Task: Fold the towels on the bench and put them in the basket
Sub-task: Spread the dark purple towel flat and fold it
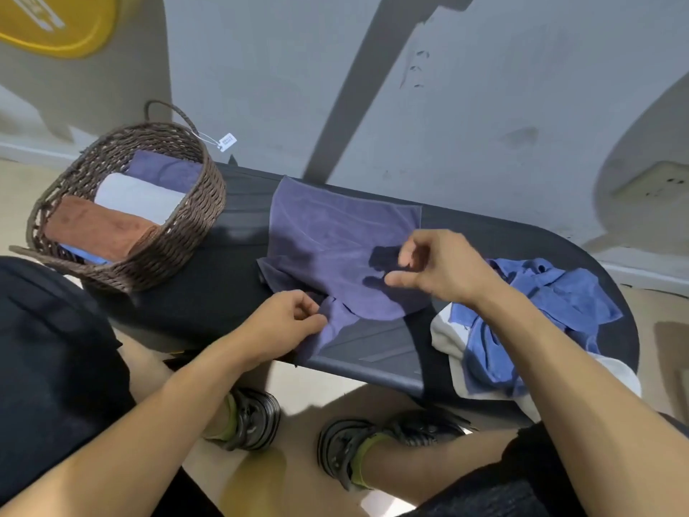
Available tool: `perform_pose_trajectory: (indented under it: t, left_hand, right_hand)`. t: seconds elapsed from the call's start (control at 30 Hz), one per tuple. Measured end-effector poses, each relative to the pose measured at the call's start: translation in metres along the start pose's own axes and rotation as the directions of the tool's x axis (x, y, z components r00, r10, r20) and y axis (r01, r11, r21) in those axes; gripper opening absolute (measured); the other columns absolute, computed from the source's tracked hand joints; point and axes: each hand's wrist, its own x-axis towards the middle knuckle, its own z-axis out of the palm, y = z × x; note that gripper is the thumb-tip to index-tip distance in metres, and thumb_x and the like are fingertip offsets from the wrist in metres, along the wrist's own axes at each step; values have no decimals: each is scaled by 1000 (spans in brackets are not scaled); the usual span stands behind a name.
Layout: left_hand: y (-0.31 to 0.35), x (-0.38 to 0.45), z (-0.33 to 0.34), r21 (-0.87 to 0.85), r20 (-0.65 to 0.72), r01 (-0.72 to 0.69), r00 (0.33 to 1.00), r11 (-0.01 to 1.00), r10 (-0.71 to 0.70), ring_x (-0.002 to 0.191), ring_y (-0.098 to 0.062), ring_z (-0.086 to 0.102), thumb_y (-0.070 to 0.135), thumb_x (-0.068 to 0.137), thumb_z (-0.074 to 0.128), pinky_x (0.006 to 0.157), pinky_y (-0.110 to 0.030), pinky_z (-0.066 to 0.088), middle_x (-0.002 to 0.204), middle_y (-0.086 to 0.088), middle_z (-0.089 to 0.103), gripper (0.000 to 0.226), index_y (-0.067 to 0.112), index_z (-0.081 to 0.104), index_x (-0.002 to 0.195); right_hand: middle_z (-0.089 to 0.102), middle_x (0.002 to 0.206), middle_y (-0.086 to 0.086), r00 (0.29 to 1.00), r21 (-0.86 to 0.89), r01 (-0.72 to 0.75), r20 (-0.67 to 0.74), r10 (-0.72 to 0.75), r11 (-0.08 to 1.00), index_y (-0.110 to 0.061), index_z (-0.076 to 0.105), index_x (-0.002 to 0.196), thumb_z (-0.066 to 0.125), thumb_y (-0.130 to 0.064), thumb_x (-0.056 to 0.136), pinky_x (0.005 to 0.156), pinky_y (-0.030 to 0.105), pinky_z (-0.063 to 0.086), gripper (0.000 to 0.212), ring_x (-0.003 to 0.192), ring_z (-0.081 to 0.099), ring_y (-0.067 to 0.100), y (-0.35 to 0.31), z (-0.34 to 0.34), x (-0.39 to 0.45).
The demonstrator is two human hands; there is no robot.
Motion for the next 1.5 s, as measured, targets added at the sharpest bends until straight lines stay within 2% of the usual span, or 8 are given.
perform_pose_trajectory:
  t: [0.13, 0.37, 0.63, 0.8, 1.07, 1.23, 1.33, 1.5]
  left_hand:
    - [33, -23, 7, -135, 104, -16, 994, 991, 30, 58, -13, 63, 19, 93, 65, 57, -24, 54, 70, -11, 72, 14, 6, 59, 97]
    - [45, -59, 9, -237, 12, 30, 1000, 971, -28, 50, -10, 60, 23, 92, 68, 49, -17, 48, 60, -7, 70, 19, 11, 57, 101]
    - [38, -104, -9, -230, 32, -132, 989, 964, 143, 88, -9, 70, 43, 65, 84, 74, -23, 55, 98, 9, 72, 43, 42, 60, 101]
    - [39, -111, -23, -179, -62, -291, 957, 940, 284, 58, -5, 61, 24, 84, 75, 61, -15, 45, 66, 1, 67, 6, 26, 70, 84]
    - [28, -116, -32, -129, -265, -441, 878, 888, 398, 63, -2, 63, 24, 87, 71, 55, -6, 43, 71, 13, 65, 12, 20, 63, 78]
    - [20, -111, -41, -123, -278, -462, 866, 879, 416, 57, -2, 58, 36, 90, 68, 55, -9, 41, 65, 4, 65, 18, 21, 69, 81]
    - [21, -107, -46, -199, -290, -478, 863, 856, 415, 60, -4, 59, 39, 89, 63, 57, -12, 44, 71, 3, 69, 17, 27, 73, 83]
    - [22, -103, -48, -68, -312, -485, 841, 872, 443, 63, -7, 56, 41, 98, 51, 54, -12, 41, 75, 2, 64, 22, 27, 66, 87]
  right_hand:
    - [71, 87, -1, 870, 231, 27, 474, -137, 973, -21, 70, 86, 94, -29, 62, 78, 31, 54, 35, 78, 67, 20, -21, 21, -18]
    - [72, 82, 11, 865, 462, 29, 433, -254, 886, -8, 70, 87, 83, -19, 79, 84, 38, 53, 18, 77, 66, 24, -35, 37, -36]
    - [67, 74, 6, 833, 588, -132, 503, -233, 798, -1, 64, 91, 67, -4, 91, 74, 26, 51, 5, 72, 63, 18, -56, 32, -57]
    - [62, 71, 2, 896, 695, -195, 413, -164, 692, -3, 60, 94, 63, -10, 93, 74, 27, 54, 8, 70, 63, 13, -73, 44, -87]
    - [54, 88, 25, 977, 812, -70, 173, -124, 580, 9, 55, 105, 56, -24, 98, 85, 37, 42, 34, 86, 49, 24, -106, 98, -126]
    - [59, 76, 9, 983, 781, 20, 99, -155, 625, 3, 62, 88, 66, -4, 92, 75, 25, 43, 9, 75, 53, 13, -115, 109, -121]
    - [54, 62, -15, 977, 810, -46, 157, -141, 585, -18, 59, 73, 59, 1, 95, 67, 13, 40, 29, 61, 49, 0, -113, 107, -114]
    - [41, 77, 18, 981, 895, -154, 188, -40, 418, 7, 47, 82, 63, -25, 80, 67, 37, 28, 35, 67, 38, 28, -108, 101, -108]
